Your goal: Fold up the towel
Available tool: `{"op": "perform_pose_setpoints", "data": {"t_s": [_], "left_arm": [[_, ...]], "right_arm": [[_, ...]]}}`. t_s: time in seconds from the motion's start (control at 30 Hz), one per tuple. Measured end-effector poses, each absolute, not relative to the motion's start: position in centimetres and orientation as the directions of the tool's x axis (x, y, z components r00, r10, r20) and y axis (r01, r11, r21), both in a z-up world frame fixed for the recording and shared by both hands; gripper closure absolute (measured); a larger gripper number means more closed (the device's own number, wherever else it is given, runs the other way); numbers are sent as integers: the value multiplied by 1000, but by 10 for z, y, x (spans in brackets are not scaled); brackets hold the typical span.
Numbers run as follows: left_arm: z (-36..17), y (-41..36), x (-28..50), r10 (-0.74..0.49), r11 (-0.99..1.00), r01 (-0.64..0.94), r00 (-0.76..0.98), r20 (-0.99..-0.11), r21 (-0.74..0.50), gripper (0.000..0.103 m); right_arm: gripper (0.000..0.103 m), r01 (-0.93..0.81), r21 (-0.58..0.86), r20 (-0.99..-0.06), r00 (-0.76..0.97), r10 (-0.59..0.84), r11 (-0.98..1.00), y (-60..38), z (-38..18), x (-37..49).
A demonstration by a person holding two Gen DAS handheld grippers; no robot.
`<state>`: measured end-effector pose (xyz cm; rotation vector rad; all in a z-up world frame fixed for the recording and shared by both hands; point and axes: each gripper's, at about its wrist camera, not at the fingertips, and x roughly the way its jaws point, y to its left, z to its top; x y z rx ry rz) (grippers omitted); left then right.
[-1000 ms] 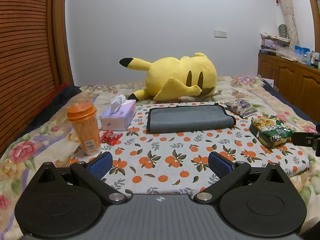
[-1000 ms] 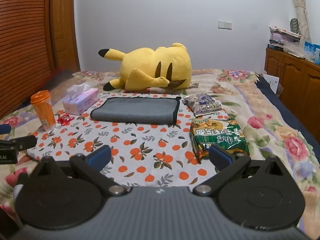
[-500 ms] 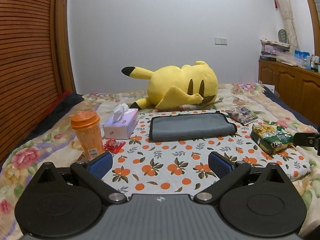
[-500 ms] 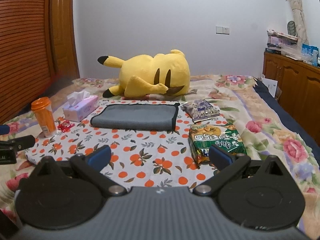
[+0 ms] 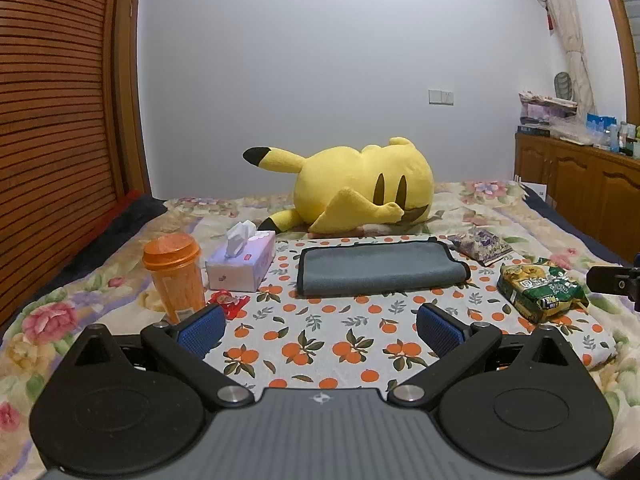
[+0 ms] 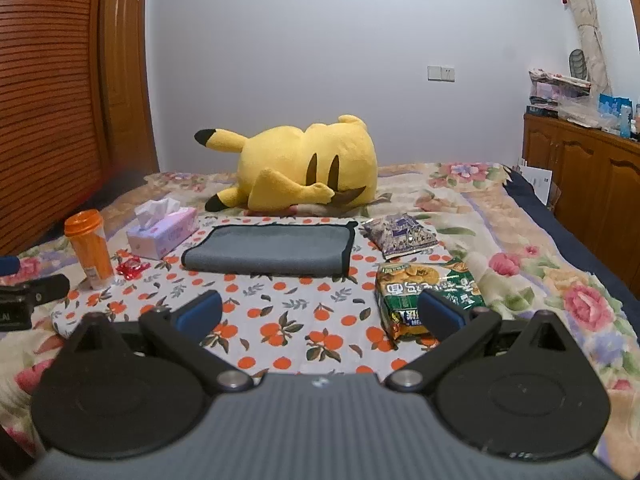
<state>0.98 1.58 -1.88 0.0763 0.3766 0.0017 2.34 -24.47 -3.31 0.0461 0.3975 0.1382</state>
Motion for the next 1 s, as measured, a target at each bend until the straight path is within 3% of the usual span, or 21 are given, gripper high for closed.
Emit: {"op": "perform_pose_setpoints", "data": {"t_s": [1.0], "left_arm": [[-17,16,9,18,997,10,934,-356,78,0]], "right_arm": [[0,-124,64,-360,923,139,990,-245,-32,20]]}}
